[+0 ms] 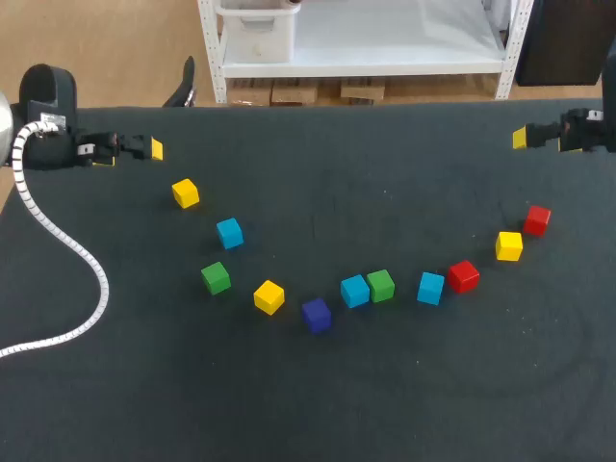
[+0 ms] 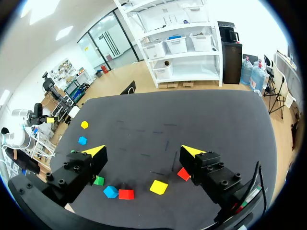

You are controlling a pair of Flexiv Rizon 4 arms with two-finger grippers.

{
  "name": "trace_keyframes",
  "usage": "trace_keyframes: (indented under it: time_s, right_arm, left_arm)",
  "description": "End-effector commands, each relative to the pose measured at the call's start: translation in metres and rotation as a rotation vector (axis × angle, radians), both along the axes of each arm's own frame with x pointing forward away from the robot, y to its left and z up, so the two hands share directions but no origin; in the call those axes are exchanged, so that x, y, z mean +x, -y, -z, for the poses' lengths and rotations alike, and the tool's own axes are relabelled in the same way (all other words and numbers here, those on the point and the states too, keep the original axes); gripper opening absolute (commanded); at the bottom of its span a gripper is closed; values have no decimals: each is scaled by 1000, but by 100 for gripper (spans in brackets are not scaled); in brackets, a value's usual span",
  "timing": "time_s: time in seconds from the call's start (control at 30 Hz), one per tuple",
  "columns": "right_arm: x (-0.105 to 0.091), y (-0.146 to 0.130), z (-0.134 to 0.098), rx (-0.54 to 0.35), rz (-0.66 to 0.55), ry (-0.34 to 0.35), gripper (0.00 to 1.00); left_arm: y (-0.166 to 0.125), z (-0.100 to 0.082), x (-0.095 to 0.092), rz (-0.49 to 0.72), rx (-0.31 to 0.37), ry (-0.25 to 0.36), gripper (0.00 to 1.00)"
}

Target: Place the blue cubes, place green cubes on the blue cubes, place the yellow cubes on the green cubes, then place the red cubes on the yellow cubes, and place purple cube on the red cubes.

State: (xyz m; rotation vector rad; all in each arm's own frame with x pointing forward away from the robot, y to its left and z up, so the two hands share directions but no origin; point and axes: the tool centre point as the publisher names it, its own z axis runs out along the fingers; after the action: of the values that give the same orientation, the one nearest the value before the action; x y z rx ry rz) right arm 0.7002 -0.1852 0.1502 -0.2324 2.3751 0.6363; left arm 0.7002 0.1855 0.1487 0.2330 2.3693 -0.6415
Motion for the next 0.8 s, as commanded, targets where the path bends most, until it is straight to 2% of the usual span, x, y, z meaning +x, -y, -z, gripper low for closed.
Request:
trace_keyframes:
  time_s: [0.03, 0.37, 0.53, 0.6, 0.73, 0.8]
  right_arm:
    - [0, 0, 0, -1, 2, 1, 100]
    - [0, 0, 0, -1, 2, 1, 100]
    - [0, 0, 0, -1, 2, 1, 100]
    - [0, 0, 0, -1, 2, 1, 100]
    - [0, 0, 0, -1, 2, 1, 100]
    - [0, 0, 0, -1, 2, 1, 100]
  left_arm:
    - [1, -1, 0, -3, 5, -5, 100]
    - [1, -1, 0, -3, 5, -5, 100]
    - [11, 0, 10, 112, 155, 21, 100]
    - [13, 0, 13, 183, 201, 51, 100]
    - [19, 1, 17, 376, 359, 130, 100]
    - [21, 2, 18, 480, 416, 165, 100]
